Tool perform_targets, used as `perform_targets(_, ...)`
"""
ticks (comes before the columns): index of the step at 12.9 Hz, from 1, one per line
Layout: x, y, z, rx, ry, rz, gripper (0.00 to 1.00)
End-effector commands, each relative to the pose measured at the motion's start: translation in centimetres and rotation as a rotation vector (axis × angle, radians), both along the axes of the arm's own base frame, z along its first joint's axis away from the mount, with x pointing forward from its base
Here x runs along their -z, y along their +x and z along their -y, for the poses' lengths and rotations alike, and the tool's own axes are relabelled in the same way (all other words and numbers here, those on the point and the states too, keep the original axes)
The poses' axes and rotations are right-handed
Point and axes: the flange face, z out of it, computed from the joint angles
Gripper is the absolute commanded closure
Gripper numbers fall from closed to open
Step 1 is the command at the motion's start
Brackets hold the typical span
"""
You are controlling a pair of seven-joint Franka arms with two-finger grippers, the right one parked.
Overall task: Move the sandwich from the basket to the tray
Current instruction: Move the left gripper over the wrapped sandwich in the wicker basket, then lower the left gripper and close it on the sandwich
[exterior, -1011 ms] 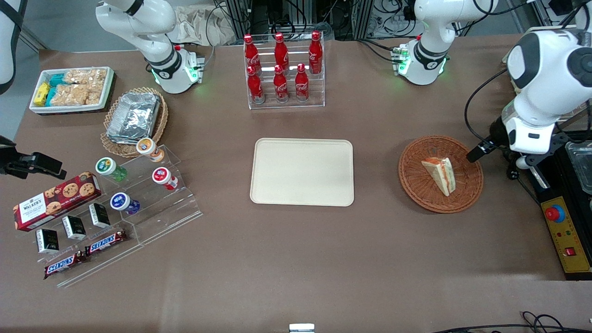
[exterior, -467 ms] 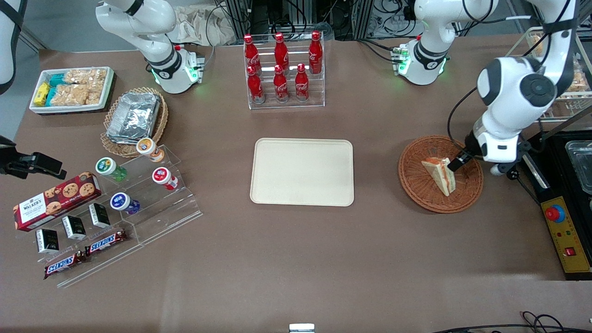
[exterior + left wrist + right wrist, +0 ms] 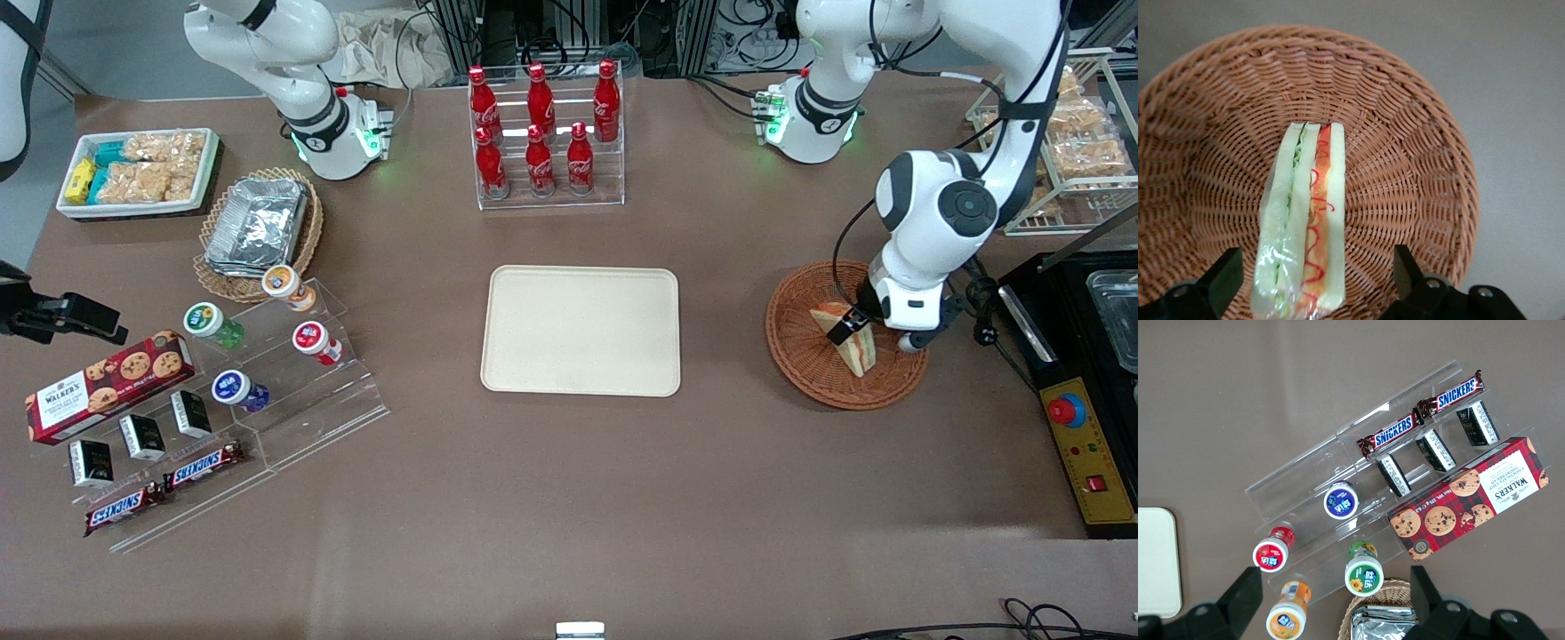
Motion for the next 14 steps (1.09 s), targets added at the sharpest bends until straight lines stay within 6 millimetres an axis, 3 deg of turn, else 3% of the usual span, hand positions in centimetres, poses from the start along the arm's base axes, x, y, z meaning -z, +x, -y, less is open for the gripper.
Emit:
perform_targets(1,1.7,-0.3,0.1,0.019,0.013,0.010,0.13)
perform_targets(3,2.1,-0.6,-0.4,0.049,0.029,-0.001,1.00)
perform_targets(7,1.6,-0.5,-1.1,0.135,0.041,-0.008,1.00)
perform_targets(8,0.7,-0.3,-1.1,0.134,0.044,-0.014,1.00)
perform_targets(12,-6.6,1.1,0.2,0.146,0.065,-0.004,1.00)
perform_targets(14,-10.8,2.5,4.1,0.191,0.073,-0.010,1.00)
